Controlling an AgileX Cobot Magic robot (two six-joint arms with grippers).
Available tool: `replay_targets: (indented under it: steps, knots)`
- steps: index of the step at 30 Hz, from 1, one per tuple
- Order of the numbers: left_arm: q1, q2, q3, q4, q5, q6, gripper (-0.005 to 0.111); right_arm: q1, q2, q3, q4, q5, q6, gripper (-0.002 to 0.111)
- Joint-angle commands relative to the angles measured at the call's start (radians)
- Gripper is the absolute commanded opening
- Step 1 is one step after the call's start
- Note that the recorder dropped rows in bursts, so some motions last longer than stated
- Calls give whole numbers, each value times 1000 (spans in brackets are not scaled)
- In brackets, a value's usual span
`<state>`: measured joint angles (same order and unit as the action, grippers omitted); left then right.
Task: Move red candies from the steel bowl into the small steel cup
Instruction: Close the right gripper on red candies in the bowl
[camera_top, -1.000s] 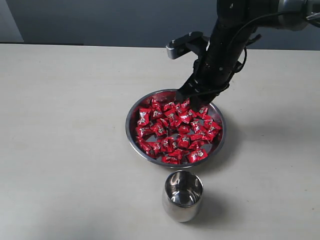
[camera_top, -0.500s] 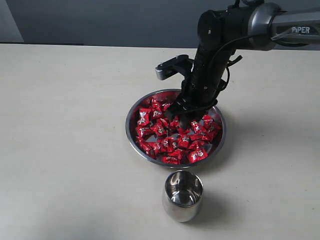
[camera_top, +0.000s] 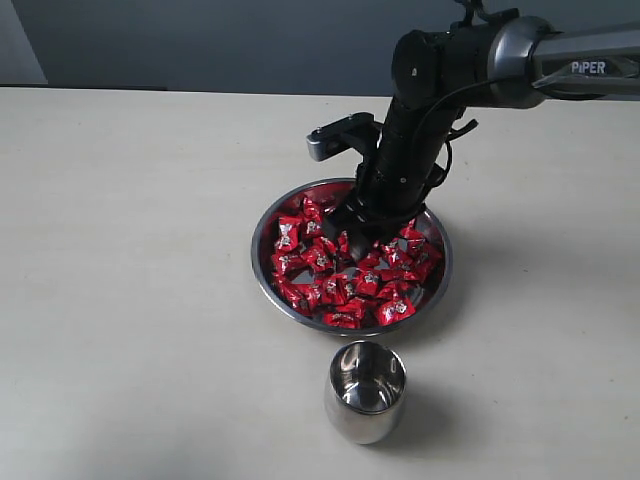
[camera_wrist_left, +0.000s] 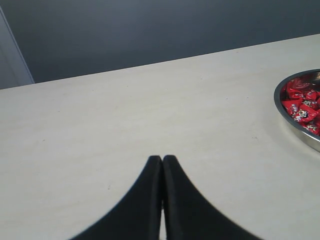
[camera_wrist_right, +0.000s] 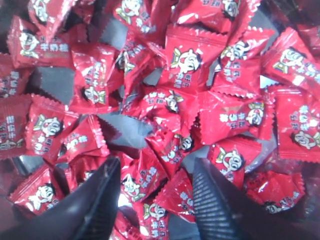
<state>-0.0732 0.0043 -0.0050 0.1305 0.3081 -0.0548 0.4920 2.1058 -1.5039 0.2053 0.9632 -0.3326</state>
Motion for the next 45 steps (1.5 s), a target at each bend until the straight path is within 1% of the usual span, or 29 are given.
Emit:
replay_targets:
  steps: [1,16,26,45]
  knots:
    - [2,-4,5,2,-7,-6,0,-1,-1,-7,0,-12,-7,45]
    - [2,-4,5,2,-7,-6,0,-1,-1,-7,5,-5,-7,45]
    - [2,-4,5,2,-7,-6,0,45,-1,-7,-37,-24,-7,45]
    - [2,-4,5,2,-7,-6,0,45,-1,-7,-75,-32,-5,45]
